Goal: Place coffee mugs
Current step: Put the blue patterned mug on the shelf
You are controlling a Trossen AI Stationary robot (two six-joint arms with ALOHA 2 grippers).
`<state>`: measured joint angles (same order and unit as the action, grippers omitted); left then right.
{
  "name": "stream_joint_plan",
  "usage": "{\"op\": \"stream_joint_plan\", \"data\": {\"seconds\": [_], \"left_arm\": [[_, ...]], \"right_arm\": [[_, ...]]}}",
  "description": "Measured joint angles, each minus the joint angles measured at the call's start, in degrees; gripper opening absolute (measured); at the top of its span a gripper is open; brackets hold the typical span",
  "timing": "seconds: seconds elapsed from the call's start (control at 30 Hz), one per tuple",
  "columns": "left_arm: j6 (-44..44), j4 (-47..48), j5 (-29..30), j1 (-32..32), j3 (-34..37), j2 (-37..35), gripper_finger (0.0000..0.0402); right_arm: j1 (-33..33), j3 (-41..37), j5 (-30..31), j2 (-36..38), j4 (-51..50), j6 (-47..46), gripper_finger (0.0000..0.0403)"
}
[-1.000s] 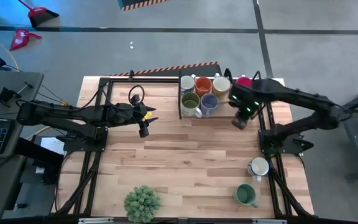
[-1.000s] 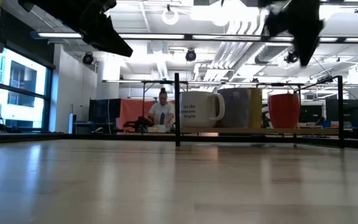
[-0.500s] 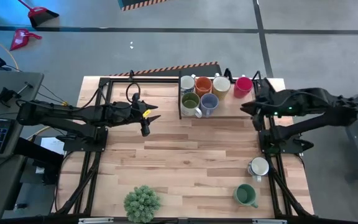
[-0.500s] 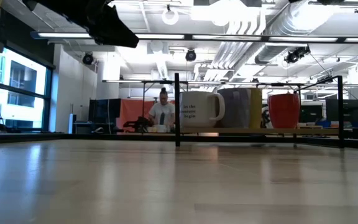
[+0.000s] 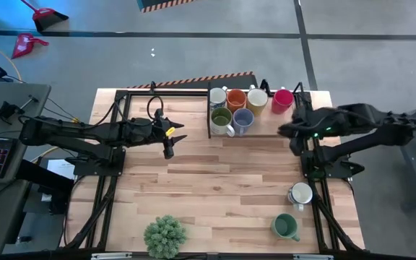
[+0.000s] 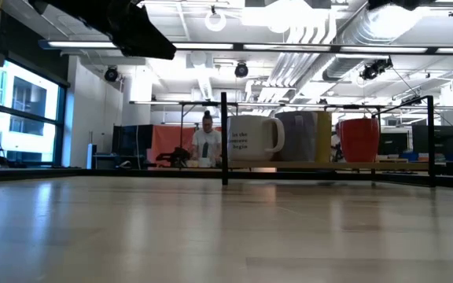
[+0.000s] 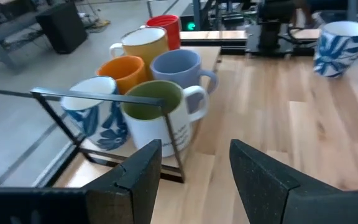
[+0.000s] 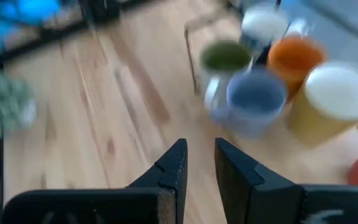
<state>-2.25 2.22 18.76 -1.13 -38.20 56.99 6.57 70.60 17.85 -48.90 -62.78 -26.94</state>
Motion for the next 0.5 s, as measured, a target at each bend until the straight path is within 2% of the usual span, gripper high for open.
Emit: {"op": "stream_joint_plan", "data": {"seconds": [0.1,0.33,0.5], "left_arm": [[1.59,0.00,-0.94,0.02,0.00,0.00,0.0180],[2.02,-0.44,-0.06,0.01,0.00,0.00,0.0180],[2.53,-0.42,-0.06,0.00,0.00,0.00,0.0180]], "right_arm": [[0.57,-3.58,-5.14,-1.18,-2.75,-1.11,0.0058],[5.51,-11.76,-15.69,-1.31,-5.86,-10.52,0.0058],[12.91,-11.77,-16.36,-1.35,-5.44,-17.51,0.0058]]}}
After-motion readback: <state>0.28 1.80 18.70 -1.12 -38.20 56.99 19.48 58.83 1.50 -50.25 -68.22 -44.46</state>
